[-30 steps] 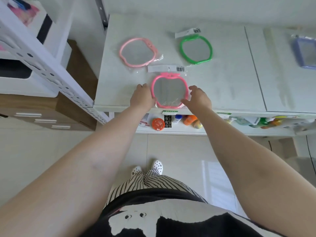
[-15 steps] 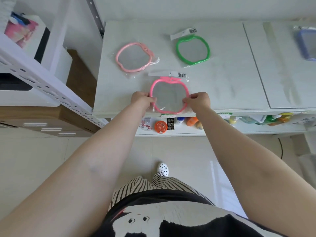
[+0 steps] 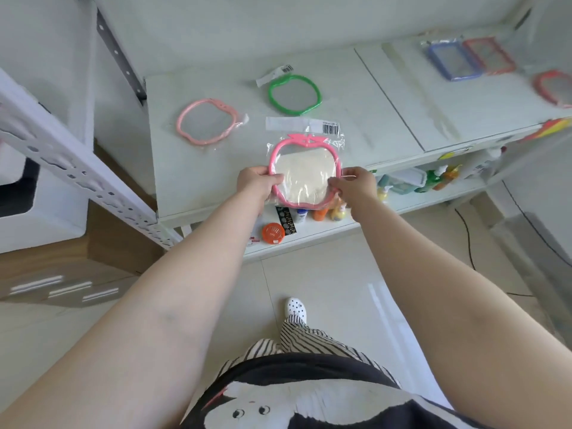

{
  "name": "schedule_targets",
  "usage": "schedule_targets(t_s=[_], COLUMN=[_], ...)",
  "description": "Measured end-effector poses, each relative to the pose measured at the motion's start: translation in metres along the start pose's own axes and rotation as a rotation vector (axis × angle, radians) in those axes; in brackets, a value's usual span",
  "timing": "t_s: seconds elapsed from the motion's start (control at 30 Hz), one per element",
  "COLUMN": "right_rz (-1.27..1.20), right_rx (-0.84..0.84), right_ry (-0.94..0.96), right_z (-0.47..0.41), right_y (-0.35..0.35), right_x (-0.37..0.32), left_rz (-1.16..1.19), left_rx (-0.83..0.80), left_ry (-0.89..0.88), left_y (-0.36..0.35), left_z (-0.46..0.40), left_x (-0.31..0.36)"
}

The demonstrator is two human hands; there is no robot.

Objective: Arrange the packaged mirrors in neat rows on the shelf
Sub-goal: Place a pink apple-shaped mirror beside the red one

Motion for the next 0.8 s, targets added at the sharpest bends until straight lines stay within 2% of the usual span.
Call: schedule_targets(t_s=[0.23, 0.47, 0.67, 0.8], right_rz=[0.017, -0.084, -0.149, -0.114], right_rx=[0.164, 0.217, 0.332, 0.371], right_ry=[-0.035, -0.089, -0.13, -0.127], right_z=[0.05, 0.062, 0.044, 0.027], right_y=[0.046, 0.096, 0.183, 0.26], right_x=[0.031, 0.045, 0.068, 0.085], left_rz=[-0.139, -0.119, -0.173, -0.204], left_rx=[-0.048, -0.137, -0.367, -0.417], left_ry=[0.019, 0.048, 0.104, 0.109], left_y=[-0.033, -0.089, -0.185, -0.267], left_z=[0.027, 0.044, 0.066, 0.078], left_x=[-0.03, -0.031, -0.025, -0.027])
Point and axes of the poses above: each hand's wrist, its own z-axis away from the middle knuckle, its own y-axis out of the back of the hand, x = y × z, the point moved 6 cm from there along -z, towards the middle knuckle, and after that the axes turned 14 degrees about y, right-handed, at the moved point
